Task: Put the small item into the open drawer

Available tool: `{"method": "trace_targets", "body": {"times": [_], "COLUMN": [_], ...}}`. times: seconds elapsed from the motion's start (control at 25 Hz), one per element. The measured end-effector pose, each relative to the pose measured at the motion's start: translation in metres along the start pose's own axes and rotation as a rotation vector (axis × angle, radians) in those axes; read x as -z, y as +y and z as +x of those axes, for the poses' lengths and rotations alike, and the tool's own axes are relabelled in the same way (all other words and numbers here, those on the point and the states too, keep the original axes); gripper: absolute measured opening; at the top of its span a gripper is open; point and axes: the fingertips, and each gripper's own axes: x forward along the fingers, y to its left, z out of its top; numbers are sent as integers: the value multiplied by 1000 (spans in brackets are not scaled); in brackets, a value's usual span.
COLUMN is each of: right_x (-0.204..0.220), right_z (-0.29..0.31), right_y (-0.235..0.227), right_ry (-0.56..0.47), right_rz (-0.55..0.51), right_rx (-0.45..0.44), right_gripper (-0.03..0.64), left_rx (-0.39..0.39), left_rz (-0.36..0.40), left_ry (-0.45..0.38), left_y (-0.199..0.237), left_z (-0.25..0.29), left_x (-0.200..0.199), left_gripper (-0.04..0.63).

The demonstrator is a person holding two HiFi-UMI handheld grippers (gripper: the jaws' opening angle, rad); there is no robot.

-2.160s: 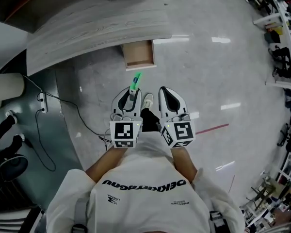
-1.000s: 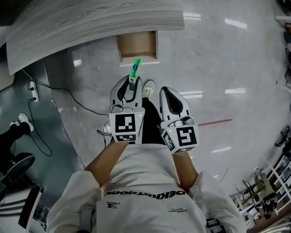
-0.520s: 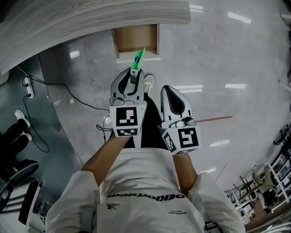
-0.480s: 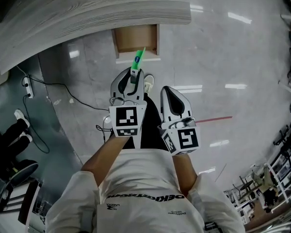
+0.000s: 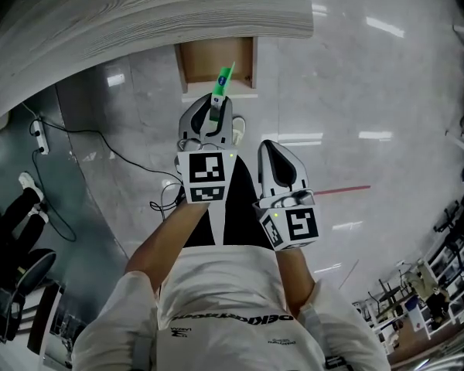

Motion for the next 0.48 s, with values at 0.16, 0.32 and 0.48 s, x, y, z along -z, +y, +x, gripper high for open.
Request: {"method": "trace_targets", "body": {"times": [0.16, 0.32, 0.48], "right_x": [6, 9, 11], "right_z": [4, 3, 0], "right_y": [3, 3, -2], "right_ry": [5, 6, 7], "right_rz": [12, 7, 12], "right_rx": [-3, -8, -2], "right_gripper": [31, 31, 31], "left_rx": [-16, -28, -55], "left_rz": [3, -8, -4], "left_ry": [13, 29, 37], "left_y": [8, 12, 18], "left_z": [11, 22, 32], "left_x": [8, 14, 18], "left_gripper": [101, 101, 101]}}
